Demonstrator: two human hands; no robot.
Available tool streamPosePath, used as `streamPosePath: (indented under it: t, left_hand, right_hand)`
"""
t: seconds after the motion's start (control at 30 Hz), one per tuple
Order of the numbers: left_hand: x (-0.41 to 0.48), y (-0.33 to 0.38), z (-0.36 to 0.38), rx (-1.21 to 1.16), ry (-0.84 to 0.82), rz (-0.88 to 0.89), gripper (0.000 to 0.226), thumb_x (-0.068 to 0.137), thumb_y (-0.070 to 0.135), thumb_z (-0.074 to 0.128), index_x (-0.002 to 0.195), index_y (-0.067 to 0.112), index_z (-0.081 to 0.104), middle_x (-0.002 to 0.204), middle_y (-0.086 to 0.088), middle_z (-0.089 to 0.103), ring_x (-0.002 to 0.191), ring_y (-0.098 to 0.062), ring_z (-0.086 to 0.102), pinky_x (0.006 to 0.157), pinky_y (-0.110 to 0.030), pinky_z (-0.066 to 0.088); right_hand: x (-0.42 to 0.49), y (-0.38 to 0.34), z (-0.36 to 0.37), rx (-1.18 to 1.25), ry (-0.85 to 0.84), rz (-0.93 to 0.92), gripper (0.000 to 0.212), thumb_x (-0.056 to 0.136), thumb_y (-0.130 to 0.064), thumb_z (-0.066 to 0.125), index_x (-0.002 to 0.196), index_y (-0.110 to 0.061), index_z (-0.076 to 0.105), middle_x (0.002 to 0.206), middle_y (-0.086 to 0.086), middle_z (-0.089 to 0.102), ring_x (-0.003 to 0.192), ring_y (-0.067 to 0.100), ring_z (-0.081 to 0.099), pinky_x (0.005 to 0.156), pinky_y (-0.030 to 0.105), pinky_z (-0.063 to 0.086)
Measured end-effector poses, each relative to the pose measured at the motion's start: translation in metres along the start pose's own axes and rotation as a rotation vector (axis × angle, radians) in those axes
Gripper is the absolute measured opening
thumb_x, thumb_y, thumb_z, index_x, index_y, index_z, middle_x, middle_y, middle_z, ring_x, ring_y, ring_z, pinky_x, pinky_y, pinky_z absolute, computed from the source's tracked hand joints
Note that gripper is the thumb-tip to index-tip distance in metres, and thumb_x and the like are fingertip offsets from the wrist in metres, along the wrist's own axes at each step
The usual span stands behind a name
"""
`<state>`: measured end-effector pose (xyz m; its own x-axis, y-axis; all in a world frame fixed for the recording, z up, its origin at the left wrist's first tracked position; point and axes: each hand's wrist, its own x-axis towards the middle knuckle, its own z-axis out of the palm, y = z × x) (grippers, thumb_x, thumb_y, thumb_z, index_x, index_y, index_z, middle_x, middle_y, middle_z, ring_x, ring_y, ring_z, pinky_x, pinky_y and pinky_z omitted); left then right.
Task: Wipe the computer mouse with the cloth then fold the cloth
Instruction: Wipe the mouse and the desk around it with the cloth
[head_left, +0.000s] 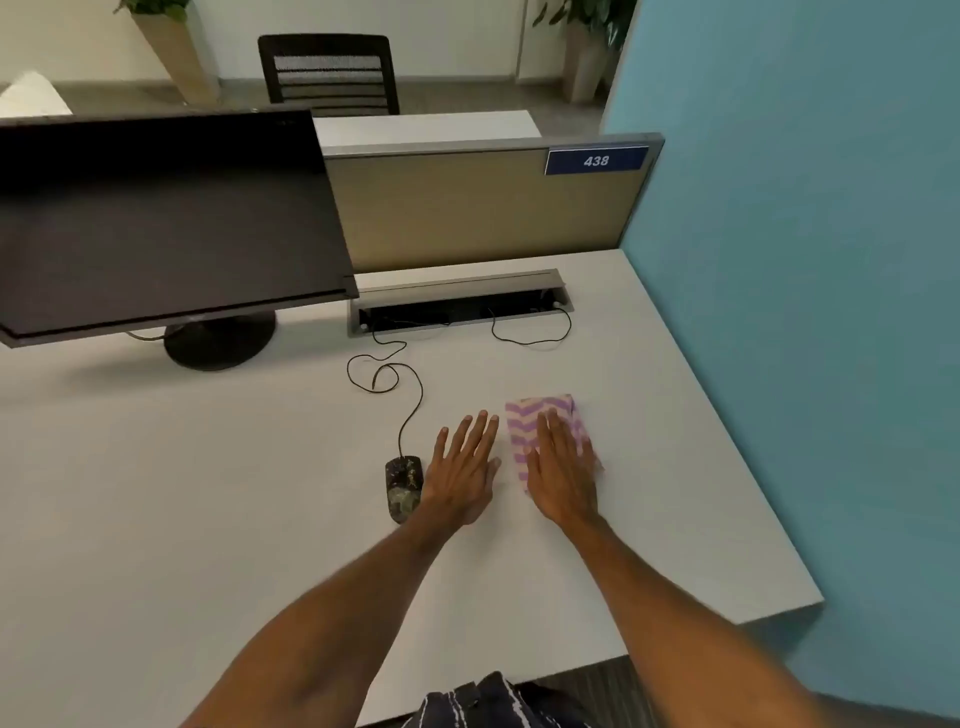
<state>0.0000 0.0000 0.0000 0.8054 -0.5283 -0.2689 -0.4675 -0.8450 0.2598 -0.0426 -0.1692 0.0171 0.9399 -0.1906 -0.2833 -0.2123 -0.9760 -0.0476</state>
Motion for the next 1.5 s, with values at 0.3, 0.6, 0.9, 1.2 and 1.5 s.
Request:
streamPosePath:
  t: [0.3, 0.6, 0.9, 1.2, 1.5]
  left_hand:
    - [0.046, 0.016, 0.012, 0.097, -0.094, -0.013, 0.068, 0.122, 0.038, 0.02, 0.178, 0.019, -0.012, 0.186, -0.002, -0.016, 0.174, -0.026, -0.014, 0.141, -0.053, -0.003]
    - [0.041, 0.007, 0.018, 0.071, -0.086, -0.042, 0.065, 0.123, 0.032, 0.02, 0.179, 0.021, -0.01, 0.186, -0.001, -0.018, 0.173, -0.024, -0.015, 0.141, -0.05, -0.004]
    - [-0.001, -0.005, 0.023, -0.017, -0.07, 0.074, 0.068, 0.123, 0.043, 0.022, 0.179, 0.024, -0.011, 0.186, 0.005, -0.015, 0.173, -0.016, -0.013, 0.142, -0.045, -0.004]
    - [-0.07, -0.063, 0.022, -0.16, 0.034, 0.072, 0.075, 0.121, 0.05, 0.029, 0.179, 0.024, -0.011, 0.185, 0.011, -0.016, 0.171, -0.005, -0.017, 0.142, -0.04, -0.004]
    - [-0.102, -0.136, 0.005, -0.174, -0.037, -0.04, 0.103, 0.111, 0.064, 0.049, 0.177, 0.021, -0.018, 0.184, 0.006, -0.023, 0.172, -0.013, -0.017, 0.142, -0.045, -0.003]
  right_hand:
    - [0.037, 0.021, 0.011, 0.081, -0.032, -0.018, 0.086, 0.106, -0.065, 0.03, 0.166, -0.023, -0.013, 0.175, 0.008, -0.019, 0.162, 0.031, -0.016, 0.129, 0.063, 0.004]
    - [0.043, 0.013, 0.027, 0.134, 0.015, 0.036, 0.077, 0.106, -0.062, 0.029, 0.166, -0.034, -0.011, 0.175, 0.008, -0.017, 0.162, 0.034, -0.014, 0.126, 0.069, 0.004]
    - [0.046, 0.024, 0.021, -0.085, 0.005, -0.067, 0.073, 0.112, -0.02, 0.033, 0.166, -0.033, -0.014, 0.175, 0.018, -0.013, 0.162, 0.04, -0.004, 0.123, 0.063, 0.031]
    - [0.02, -0.005, 0.019, -0.021, 0.019, -0.033, 0.072, 0.111, -0.005, 0.026, 0.167, -0.033, -0.008, 0.176, 0.012, -0.008, 0.163, 0.037, -0.001, 0.118, 0.055, 0.042]
    - [-0.018, -0.066, 0.018, 0.159, 0.002, -0.13, 0.094, 0.099, 0.008, 0.036, 0.163, -0.053, 0.004, 0.177, -0.004, -0.004, 0.161, 0.03, 0.019, 0.095, 0.052, 0.059]
